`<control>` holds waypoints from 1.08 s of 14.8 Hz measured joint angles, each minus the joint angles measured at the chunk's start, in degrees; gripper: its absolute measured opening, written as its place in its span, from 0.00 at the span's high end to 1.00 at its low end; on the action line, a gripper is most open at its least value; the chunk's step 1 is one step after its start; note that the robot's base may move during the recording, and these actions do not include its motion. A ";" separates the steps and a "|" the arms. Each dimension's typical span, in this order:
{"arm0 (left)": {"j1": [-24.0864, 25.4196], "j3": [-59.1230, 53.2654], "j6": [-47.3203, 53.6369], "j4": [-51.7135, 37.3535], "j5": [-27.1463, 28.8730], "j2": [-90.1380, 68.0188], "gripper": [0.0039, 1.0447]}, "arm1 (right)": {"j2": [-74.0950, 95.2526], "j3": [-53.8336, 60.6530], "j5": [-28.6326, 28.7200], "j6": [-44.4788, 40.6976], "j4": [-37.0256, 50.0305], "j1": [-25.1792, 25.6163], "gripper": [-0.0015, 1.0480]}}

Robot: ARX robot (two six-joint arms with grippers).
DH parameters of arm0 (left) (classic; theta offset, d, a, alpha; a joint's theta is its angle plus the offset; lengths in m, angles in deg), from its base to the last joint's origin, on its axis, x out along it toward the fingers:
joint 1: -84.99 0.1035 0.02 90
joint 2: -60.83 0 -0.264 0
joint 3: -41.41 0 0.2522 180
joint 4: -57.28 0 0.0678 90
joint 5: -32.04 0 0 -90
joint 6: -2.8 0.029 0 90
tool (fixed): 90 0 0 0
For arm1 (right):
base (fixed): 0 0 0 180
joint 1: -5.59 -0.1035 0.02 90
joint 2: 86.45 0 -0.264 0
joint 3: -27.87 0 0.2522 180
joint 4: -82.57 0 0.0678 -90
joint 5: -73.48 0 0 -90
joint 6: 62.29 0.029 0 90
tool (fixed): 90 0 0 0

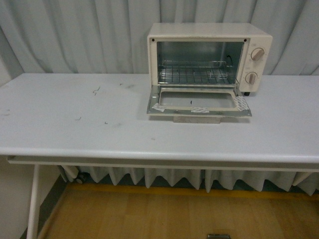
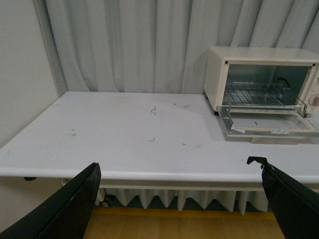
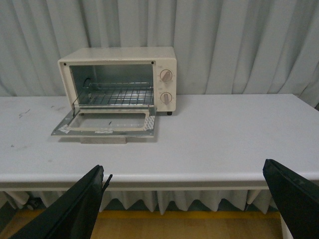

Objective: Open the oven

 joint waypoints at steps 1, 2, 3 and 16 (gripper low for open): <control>0.00 0.00 0.00 0.00 0.00 0.00 0.06 | 0.00 0.00 0.00 0.00 0.00 0.00 0.06; 0.00 0.00 0.00 0.00 0.00 0.00 0.06 | 0.00 0.00 0.00 0.00 0.00 0.00 0.06; 0.00 0.00 0.00 -0.02 0.00 0.00 0.06 | 0.00 0.00 0.00 0.00 0.04 0.00 0.06; 0.00 0.00 0.04 0.02 0.00 0.00 0.06 | 0.00 0.00 0.04 0.00 0.00 0.00 0.06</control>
